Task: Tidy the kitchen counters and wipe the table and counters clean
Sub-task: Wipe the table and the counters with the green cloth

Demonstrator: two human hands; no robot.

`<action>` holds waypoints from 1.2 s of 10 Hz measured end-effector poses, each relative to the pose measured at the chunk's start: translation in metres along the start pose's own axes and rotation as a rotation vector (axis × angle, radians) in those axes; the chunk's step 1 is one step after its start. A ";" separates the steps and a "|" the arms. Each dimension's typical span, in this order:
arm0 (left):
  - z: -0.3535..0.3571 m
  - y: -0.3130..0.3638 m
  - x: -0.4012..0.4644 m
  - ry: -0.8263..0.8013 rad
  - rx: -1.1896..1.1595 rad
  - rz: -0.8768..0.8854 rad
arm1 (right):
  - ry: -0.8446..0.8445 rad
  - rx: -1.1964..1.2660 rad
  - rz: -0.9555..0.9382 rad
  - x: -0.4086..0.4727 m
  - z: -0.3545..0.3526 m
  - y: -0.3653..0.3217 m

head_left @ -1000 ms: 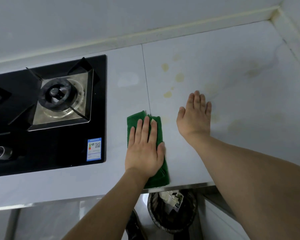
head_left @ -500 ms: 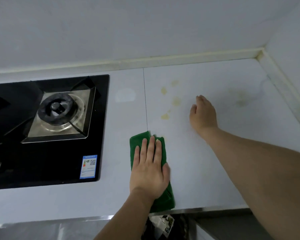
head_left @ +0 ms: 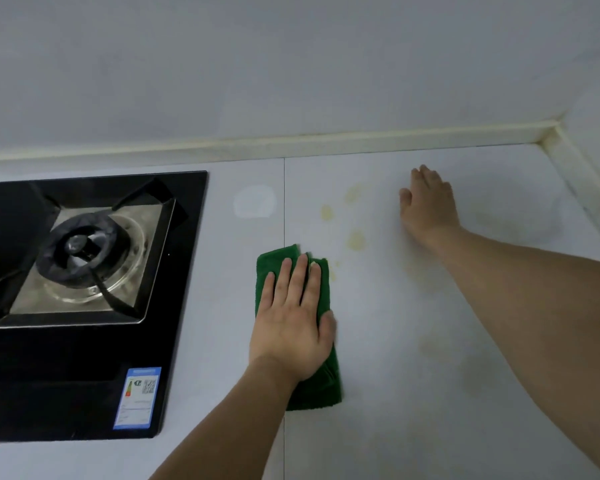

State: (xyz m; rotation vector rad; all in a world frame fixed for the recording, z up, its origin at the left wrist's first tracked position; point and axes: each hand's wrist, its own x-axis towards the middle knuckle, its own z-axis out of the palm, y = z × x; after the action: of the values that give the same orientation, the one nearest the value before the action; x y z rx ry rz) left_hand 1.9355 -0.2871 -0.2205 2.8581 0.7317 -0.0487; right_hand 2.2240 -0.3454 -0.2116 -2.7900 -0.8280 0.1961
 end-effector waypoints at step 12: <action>-0.004 -0.025 0.101 0.027 0.038 -0.005 | 0.052 -0.046 0.170 0.016 0.026 -0.012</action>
State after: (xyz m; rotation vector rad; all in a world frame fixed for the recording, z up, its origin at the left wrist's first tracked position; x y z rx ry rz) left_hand 2.0119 -0.2174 -0.2292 2.8980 0.7513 -0.0242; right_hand 2.2263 -0.3219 -0.2345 -2.8952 -0.5910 0.1332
